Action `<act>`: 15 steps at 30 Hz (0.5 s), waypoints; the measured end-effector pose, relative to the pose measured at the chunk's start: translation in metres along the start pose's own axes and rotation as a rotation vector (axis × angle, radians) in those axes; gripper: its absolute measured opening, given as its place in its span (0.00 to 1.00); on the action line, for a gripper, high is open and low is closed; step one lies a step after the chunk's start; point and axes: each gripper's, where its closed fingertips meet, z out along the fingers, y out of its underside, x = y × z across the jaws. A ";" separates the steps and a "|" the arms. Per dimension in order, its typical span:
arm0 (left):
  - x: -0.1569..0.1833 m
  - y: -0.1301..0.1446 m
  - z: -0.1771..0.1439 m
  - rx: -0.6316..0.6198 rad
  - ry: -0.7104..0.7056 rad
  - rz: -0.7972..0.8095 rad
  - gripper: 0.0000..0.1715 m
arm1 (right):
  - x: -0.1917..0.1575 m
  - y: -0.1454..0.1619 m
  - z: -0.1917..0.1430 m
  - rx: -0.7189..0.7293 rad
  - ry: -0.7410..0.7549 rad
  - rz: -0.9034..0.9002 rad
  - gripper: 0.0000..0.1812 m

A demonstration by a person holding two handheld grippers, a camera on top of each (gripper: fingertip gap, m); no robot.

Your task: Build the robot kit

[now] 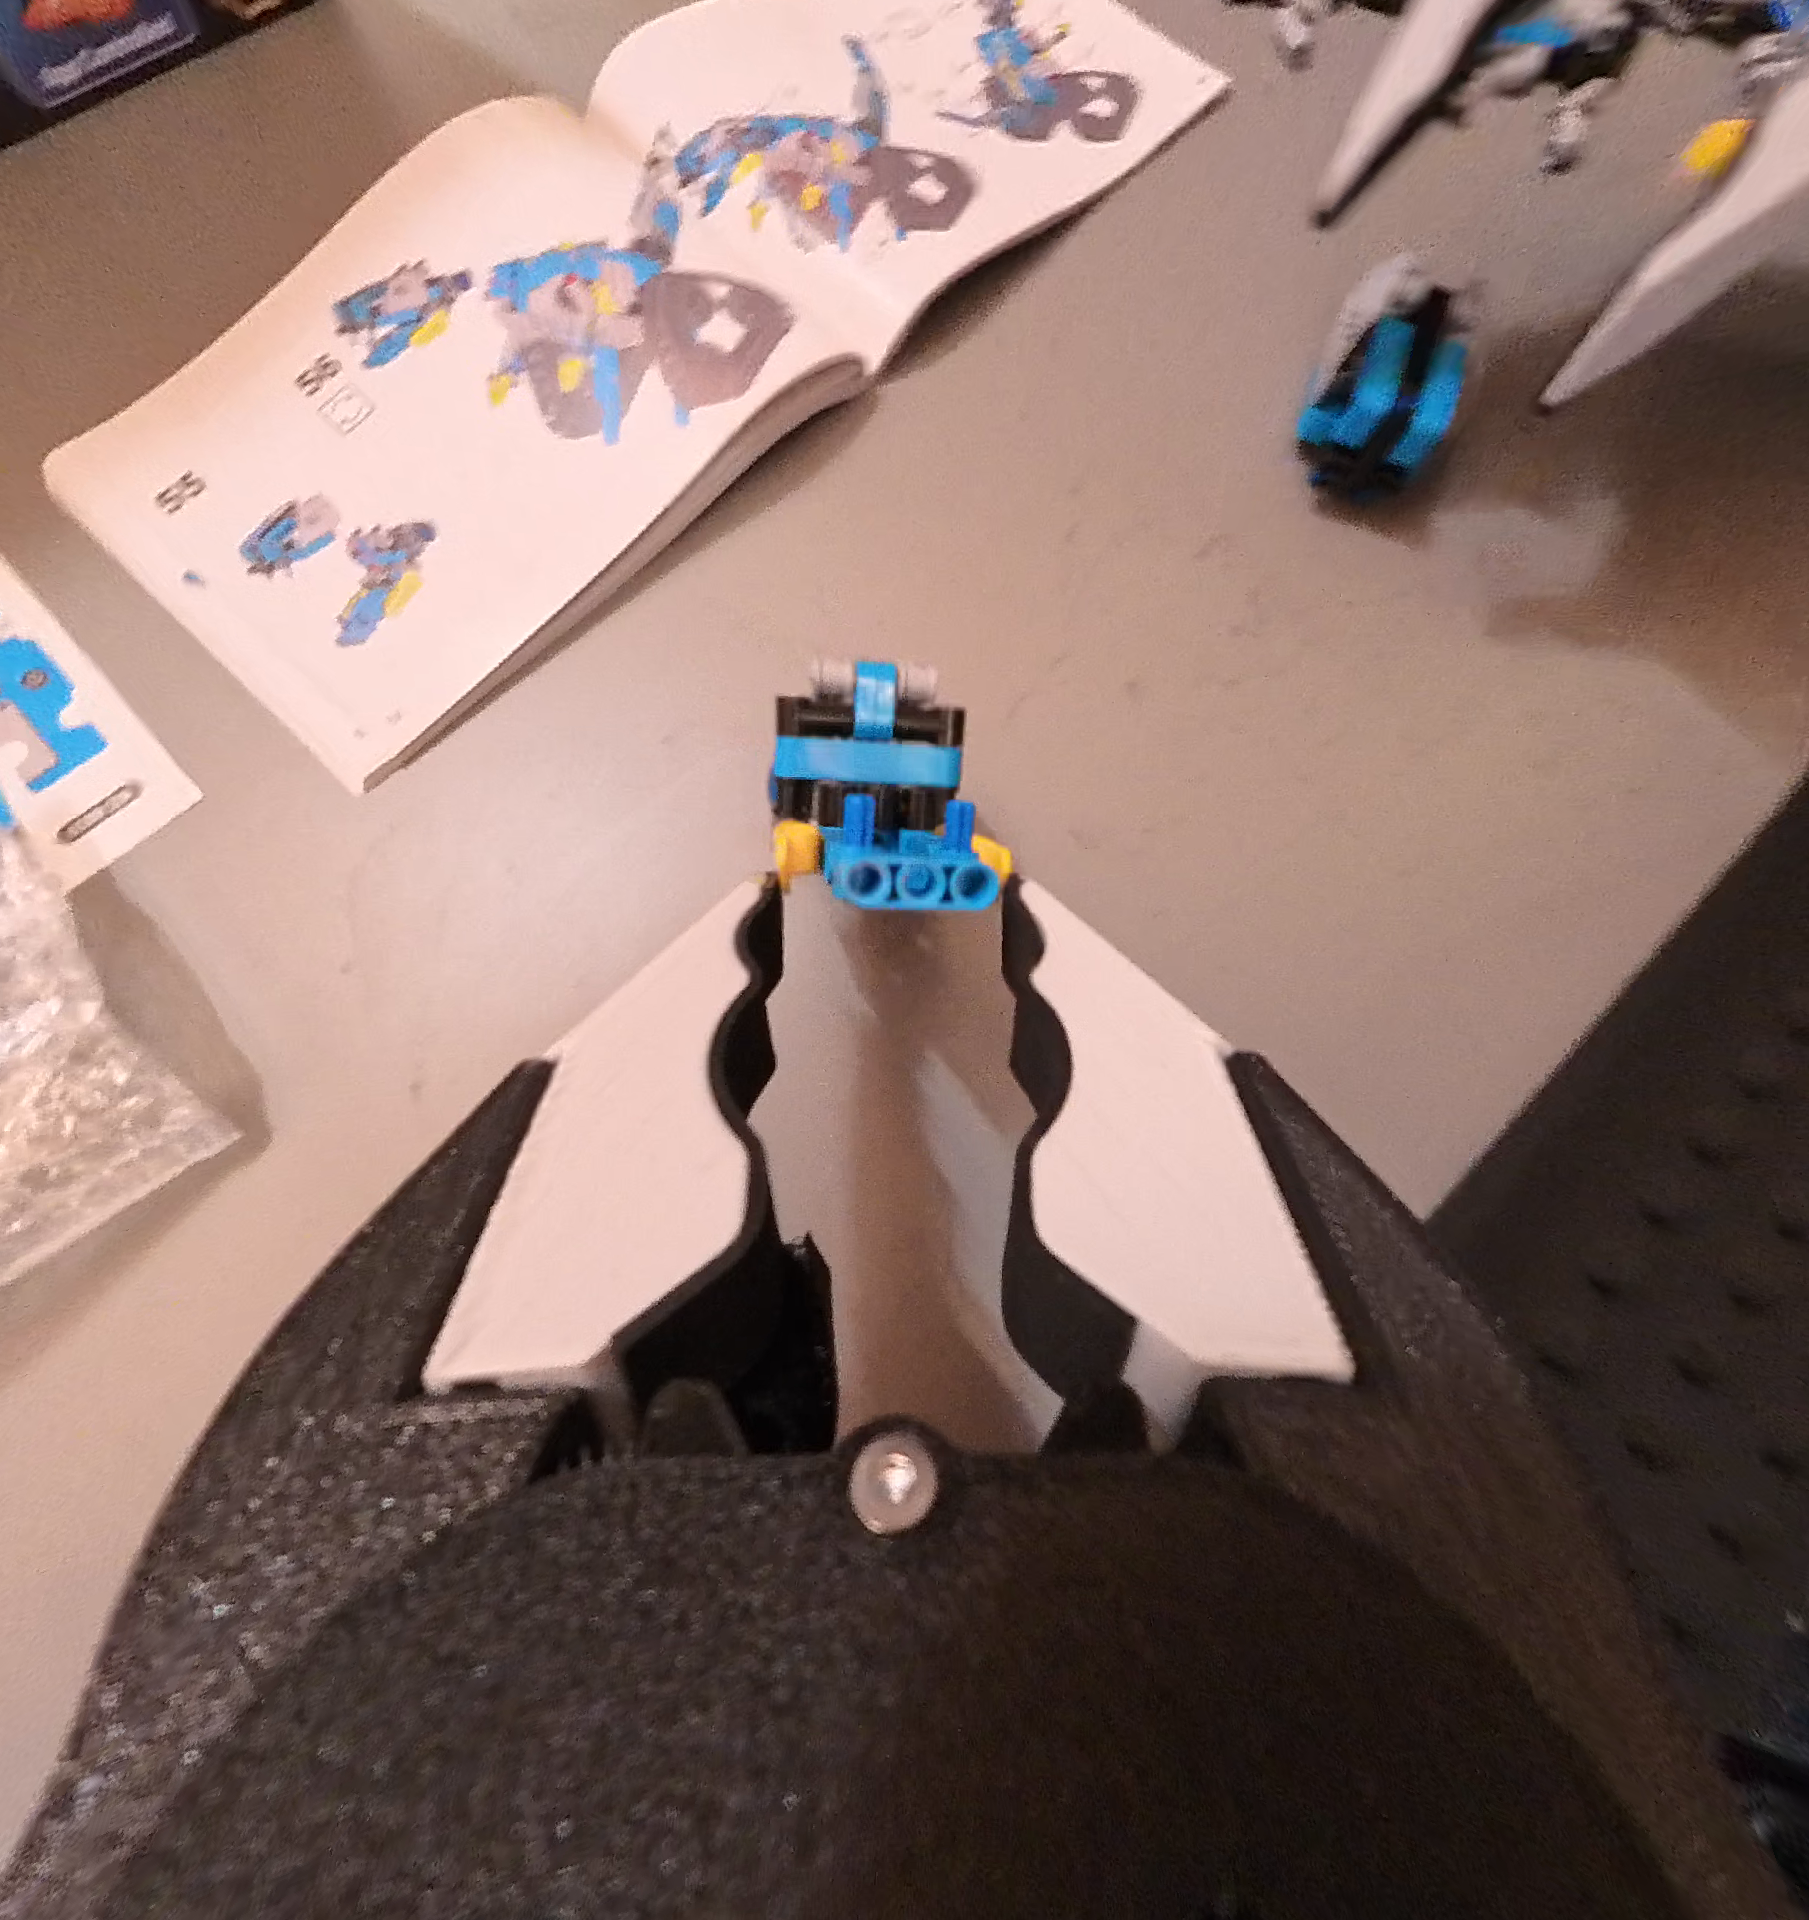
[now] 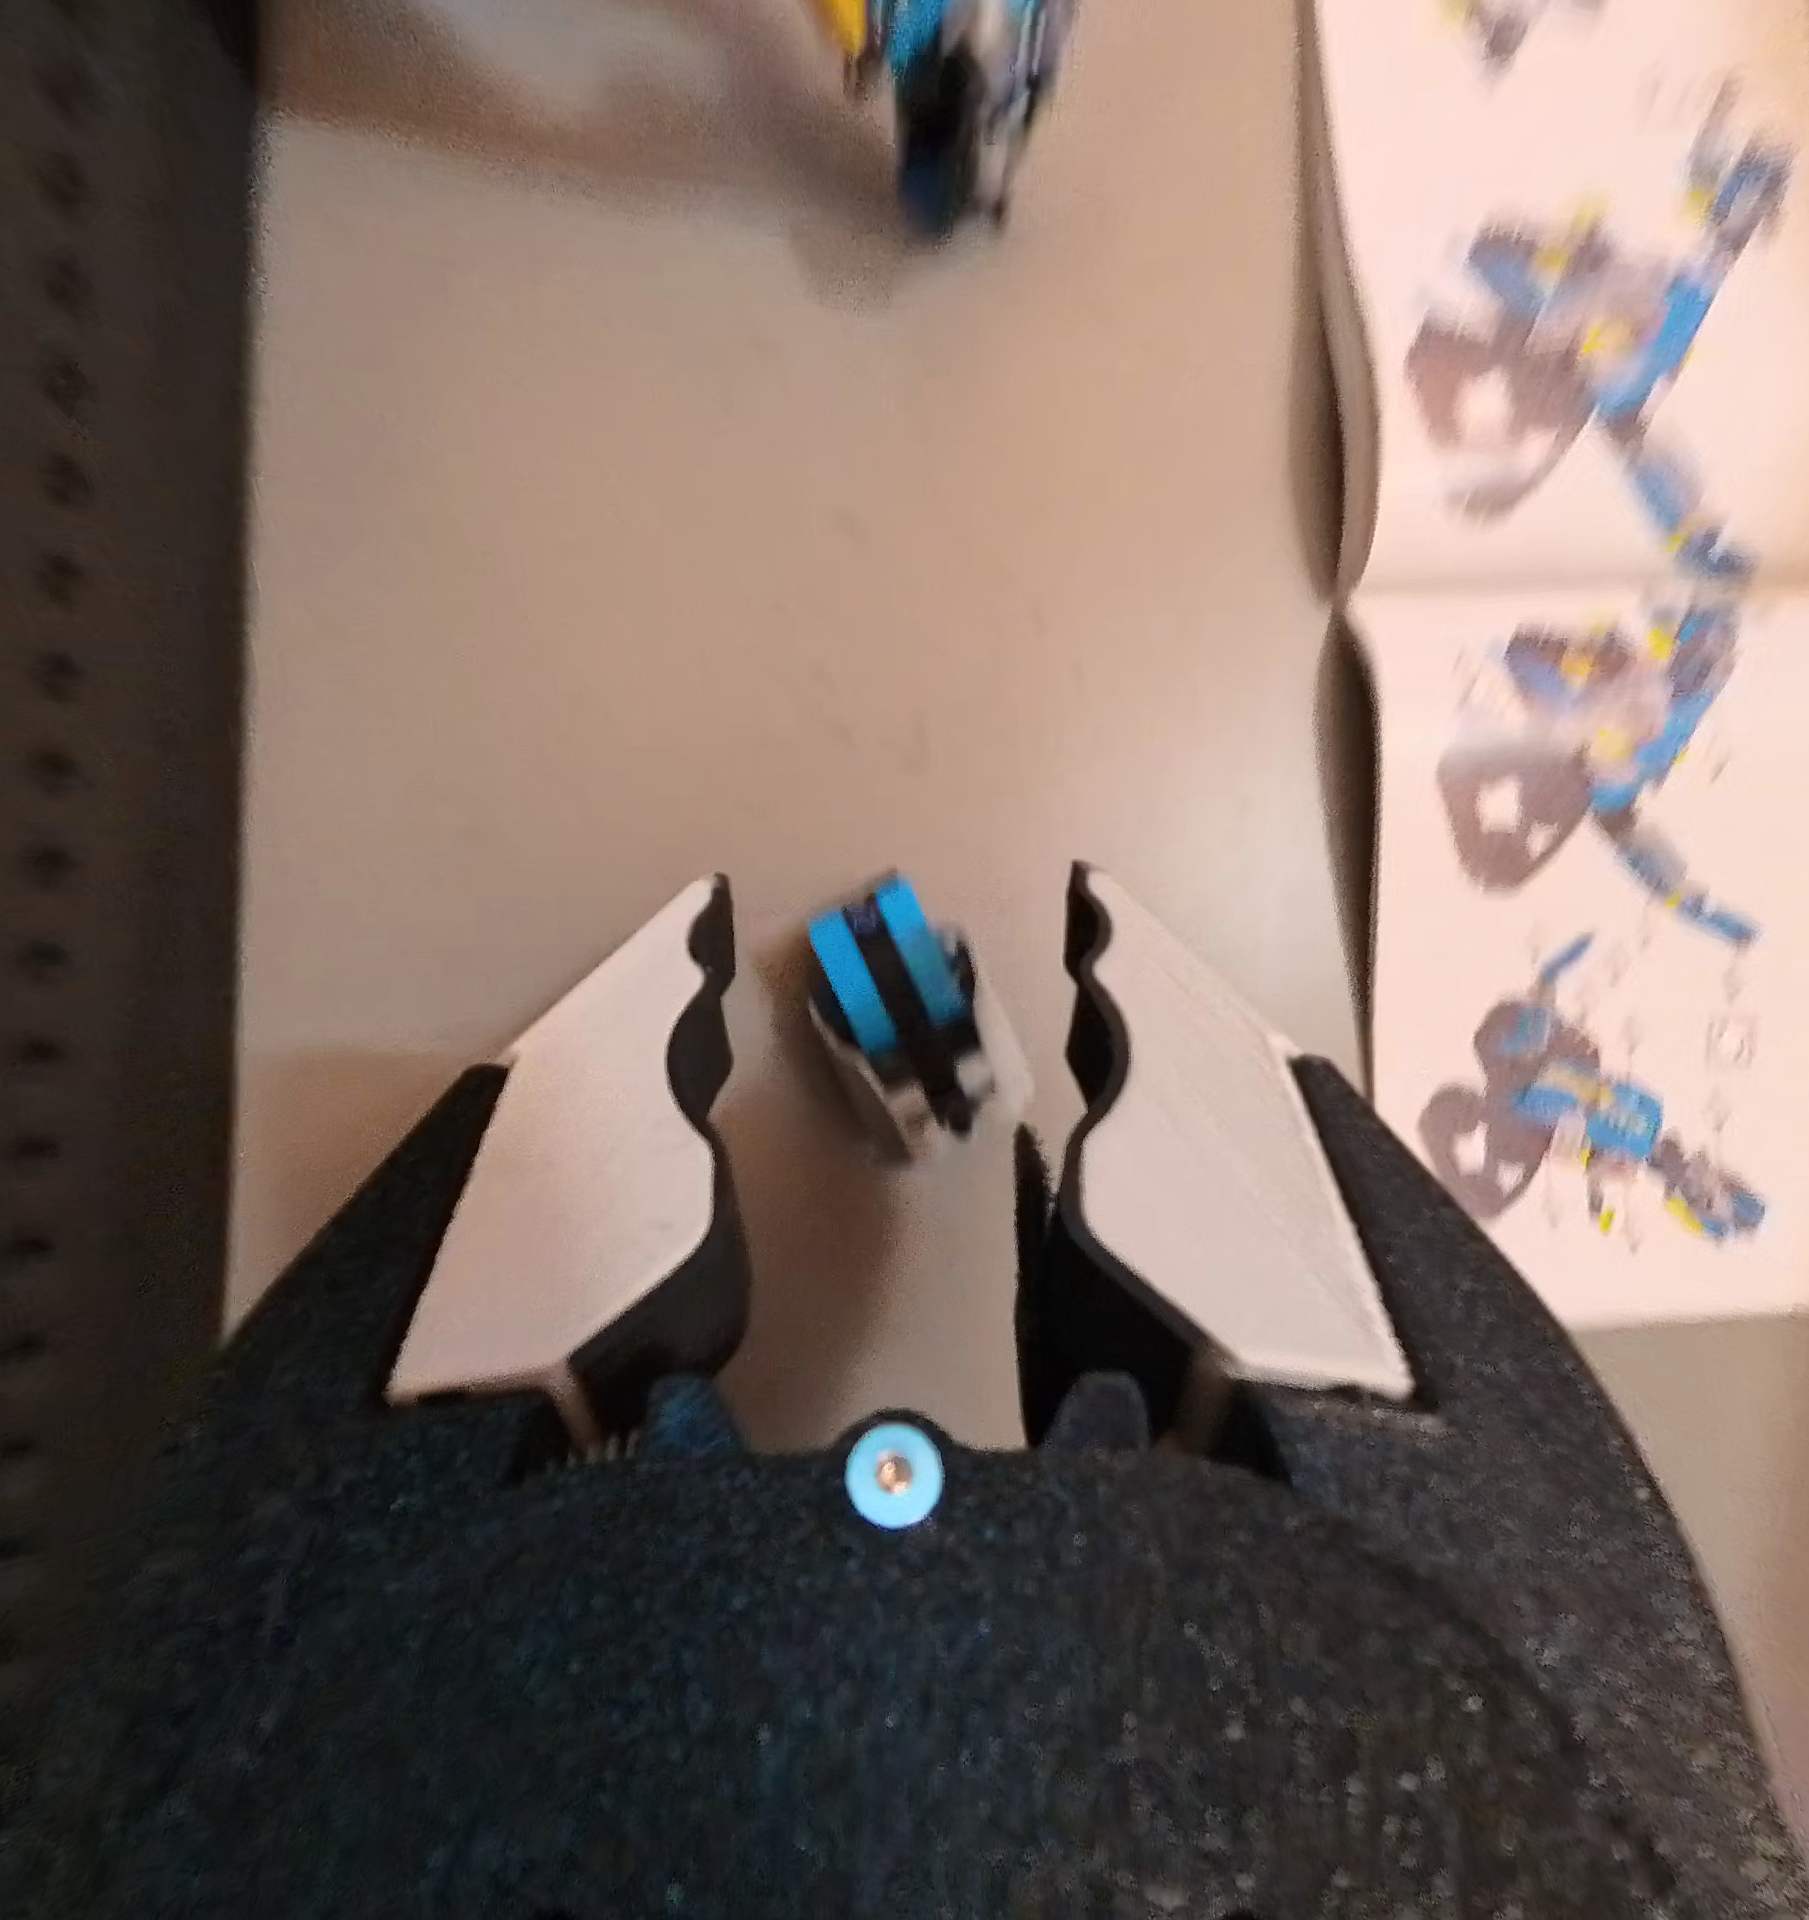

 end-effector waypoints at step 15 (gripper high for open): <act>0.030 -0.024 0.007 0.064 0.184 0.064 0.25 | -0.009 -0.113 0.104 0.189 0.026 -0.075 0.27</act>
